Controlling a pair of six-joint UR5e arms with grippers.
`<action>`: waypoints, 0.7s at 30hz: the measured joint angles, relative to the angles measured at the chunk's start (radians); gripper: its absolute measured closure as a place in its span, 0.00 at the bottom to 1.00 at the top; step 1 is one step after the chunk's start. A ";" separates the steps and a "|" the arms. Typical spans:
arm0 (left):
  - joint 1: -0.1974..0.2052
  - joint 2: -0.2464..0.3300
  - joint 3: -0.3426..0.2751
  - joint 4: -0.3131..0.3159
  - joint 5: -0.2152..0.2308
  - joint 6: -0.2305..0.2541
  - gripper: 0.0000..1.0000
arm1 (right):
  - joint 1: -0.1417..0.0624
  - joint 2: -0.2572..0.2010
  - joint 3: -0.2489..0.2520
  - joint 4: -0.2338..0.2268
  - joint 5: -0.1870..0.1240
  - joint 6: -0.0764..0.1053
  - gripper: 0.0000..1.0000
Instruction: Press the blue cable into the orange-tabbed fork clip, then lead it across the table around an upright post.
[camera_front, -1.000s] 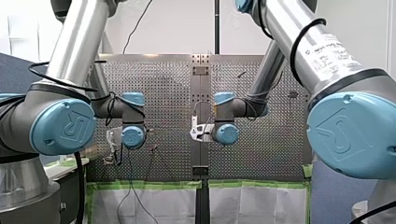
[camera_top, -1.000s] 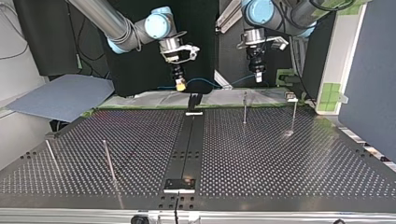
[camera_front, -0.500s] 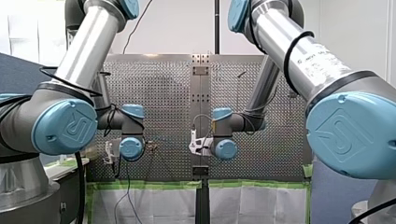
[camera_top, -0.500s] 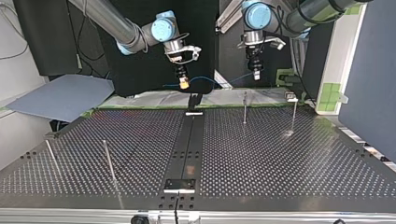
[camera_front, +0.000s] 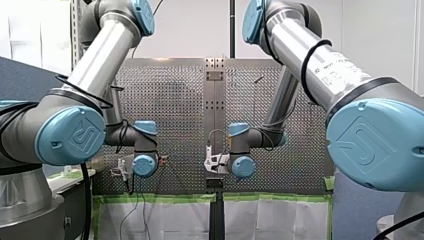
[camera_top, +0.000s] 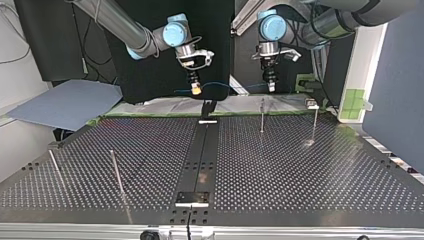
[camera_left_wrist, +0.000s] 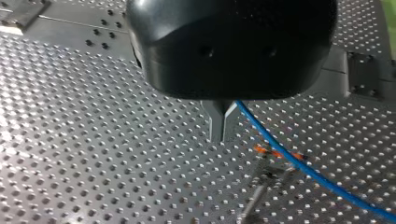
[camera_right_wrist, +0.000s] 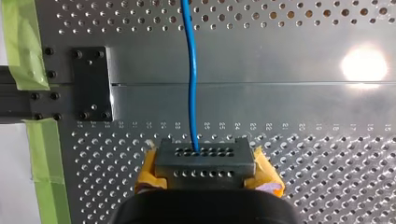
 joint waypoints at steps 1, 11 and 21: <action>0.001 -0.007 0.001 0.000 0.001 0.000 1.00 | -0.002 0.005 -0.005 0.001 -0.001 0.000 1.00; 0.030 -0.087 0.063 0.000 0.025 -0.006 1.00 | -0.008 0.055 -0.065 0.024 -0.007 -0.002 1.00; 0.073 -0.171 0.130 -0.015 0.034 -0.006 1.00 | -0.007 0.060 -0.124 0.050 -0.029 -0.005 1.00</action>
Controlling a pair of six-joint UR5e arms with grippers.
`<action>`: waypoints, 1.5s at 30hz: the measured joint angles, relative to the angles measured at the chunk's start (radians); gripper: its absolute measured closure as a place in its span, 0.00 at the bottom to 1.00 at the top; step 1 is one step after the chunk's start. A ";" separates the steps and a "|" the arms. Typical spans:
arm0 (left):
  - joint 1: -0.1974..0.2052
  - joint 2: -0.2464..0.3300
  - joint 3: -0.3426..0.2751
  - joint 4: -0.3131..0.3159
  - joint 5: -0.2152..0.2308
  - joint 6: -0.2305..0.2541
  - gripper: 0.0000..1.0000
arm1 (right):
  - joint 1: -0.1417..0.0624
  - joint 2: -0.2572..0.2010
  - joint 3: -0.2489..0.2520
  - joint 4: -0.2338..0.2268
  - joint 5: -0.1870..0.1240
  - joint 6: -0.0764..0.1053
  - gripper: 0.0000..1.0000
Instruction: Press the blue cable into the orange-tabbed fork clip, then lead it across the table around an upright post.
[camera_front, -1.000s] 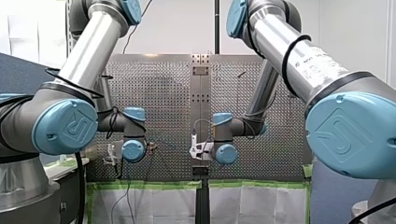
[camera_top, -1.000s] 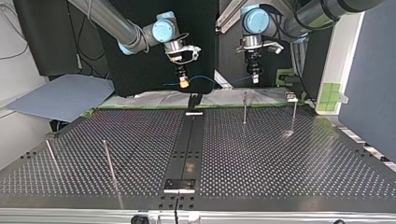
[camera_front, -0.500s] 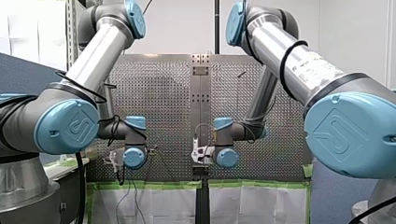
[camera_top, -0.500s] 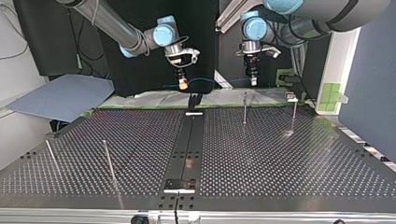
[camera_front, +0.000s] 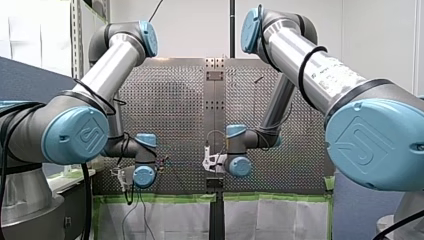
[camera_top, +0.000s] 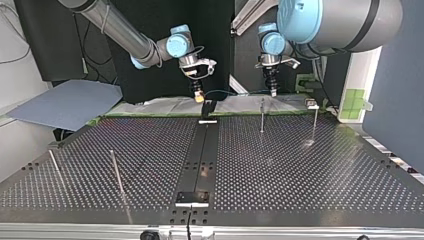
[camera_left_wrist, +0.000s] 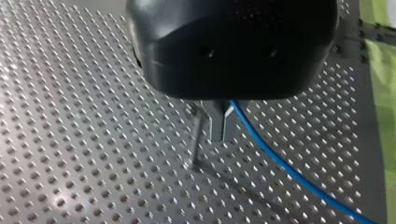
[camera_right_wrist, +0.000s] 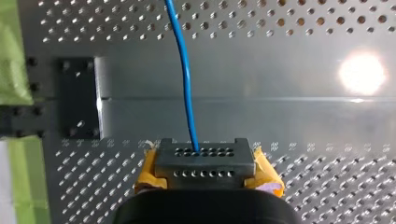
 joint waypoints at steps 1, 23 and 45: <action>0.004 -0.007 0.004 -0.003 0.003 0.001 1.00 | 0.000 0.001 -0.005 -0.001 -0.003 0.000 1.00; 0.068 -0.097 0.095 -0.076 0.037 -0.018 1.00 | 0.013 0.065 -0.070 0.003 -0.016 -0.007 1.00; 0.076 -0.058 0.102 -0.092 0.029 -0.024 1.00 | 0.018 0.067 -0.127 0.051 -0.019 -0.012 1.00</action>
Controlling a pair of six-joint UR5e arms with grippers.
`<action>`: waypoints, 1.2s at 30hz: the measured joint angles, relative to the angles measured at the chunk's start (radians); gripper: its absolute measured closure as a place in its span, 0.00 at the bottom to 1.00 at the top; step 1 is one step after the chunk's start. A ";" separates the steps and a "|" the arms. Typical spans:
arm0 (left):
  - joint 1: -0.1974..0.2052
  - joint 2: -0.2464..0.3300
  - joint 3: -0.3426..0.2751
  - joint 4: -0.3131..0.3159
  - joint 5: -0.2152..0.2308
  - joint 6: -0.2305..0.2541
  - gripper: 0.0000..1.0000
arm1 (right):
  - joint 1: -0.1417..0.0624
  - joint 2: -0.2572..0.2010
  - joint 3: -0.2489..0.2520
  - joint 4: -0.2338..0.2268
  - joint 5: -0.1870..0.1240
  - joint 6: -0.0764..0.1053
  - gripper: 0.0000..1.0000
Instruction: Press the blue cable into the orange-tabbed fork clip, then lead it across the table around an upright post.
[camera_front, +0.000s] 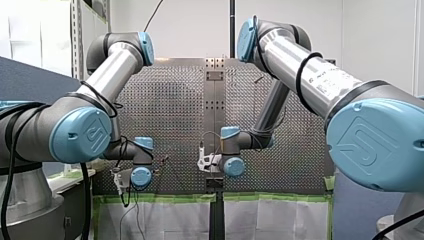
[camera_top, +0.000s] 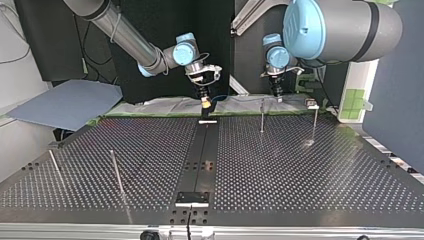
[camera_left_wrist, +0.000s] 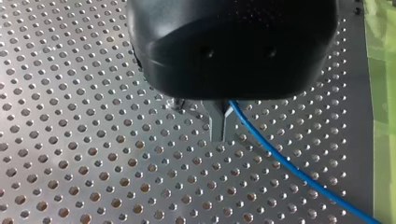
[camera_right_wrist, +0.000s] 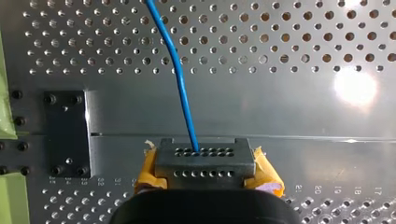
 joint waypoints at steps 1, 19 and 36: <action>0.001 0.000 0.000 0.000 0.000 0.000 1.00 | 0.001 0.000 -0.002 0.002 0.000 0.000 1.00; 0.000 0.015 -0.022 -0.012 -0.001 0.009 1.00 | 0.007 0.001 -0.004 0.022 0.001 -0.005 1.00; 0.000 0.054 -0.038 -0.018 0.000 0.025 1.00 | 0.010 0.001 -0.006 0.021 0.005 -0.005 1.00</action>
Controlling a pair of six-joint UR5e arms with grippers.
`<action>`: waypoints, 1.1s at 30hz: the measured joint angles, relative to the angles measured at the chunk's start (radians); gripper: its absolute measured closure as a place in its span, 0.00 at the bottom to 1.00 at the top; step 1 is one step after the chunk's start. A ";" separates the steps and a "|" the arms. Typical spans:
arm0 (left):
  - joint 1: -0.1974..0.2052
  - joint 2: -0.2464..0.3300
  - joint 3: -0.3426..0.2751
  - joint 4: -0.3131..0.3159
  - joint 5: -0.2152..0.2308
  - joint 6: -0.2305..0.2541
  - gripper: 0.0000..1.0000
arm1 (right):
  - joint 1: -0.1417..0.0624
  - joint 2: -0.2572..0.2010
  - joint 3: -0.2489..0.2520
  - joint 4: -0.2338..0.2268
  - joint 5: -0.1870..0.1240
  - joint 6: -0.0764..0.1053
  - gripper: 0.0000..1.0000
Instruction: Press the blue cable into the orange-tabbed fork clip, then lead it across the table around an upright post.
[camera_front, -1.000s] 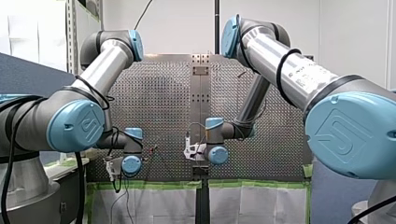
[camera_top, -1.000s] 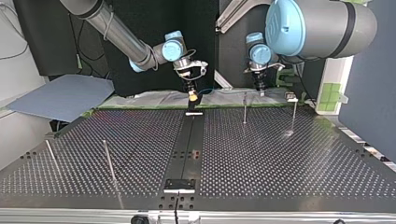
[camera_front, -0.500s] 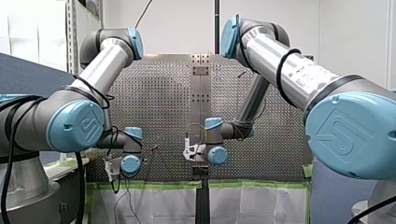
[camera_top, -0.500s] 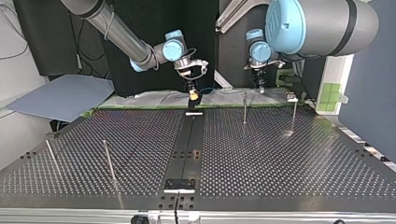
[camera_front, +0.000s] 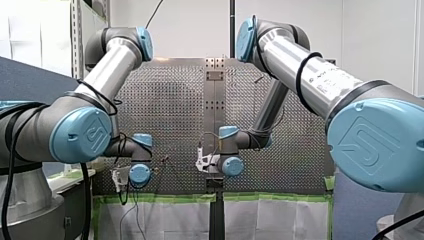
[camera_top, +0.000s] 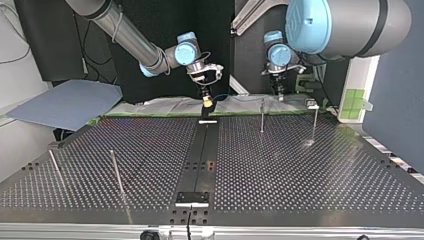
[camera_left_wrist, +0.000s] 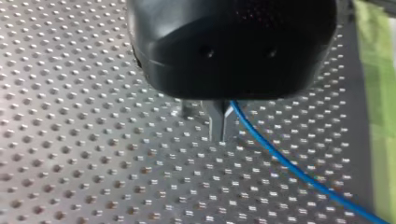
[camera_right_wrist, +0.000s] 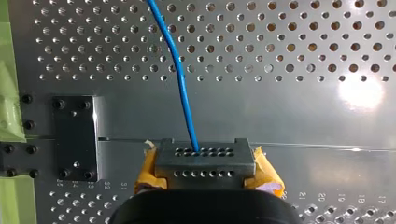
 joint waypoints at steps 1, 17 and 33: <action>0.001 0.008 0.002 0.000 0.002 -0.001 1.00 | 0.000 0.000 0.000 0.000 0.000 0.000 1.00; 0.015 0.034 0.016 -0.004 0.043 0.002 1.00 | -0.003 0.000 0.000 0.003 -0.001 0.000 1.00; 0.016 0.024 0.017 -0.003 0.088 -0.007 1.00 | -0.007 0.001 0.000 -0.002 0.007 0.002 1.00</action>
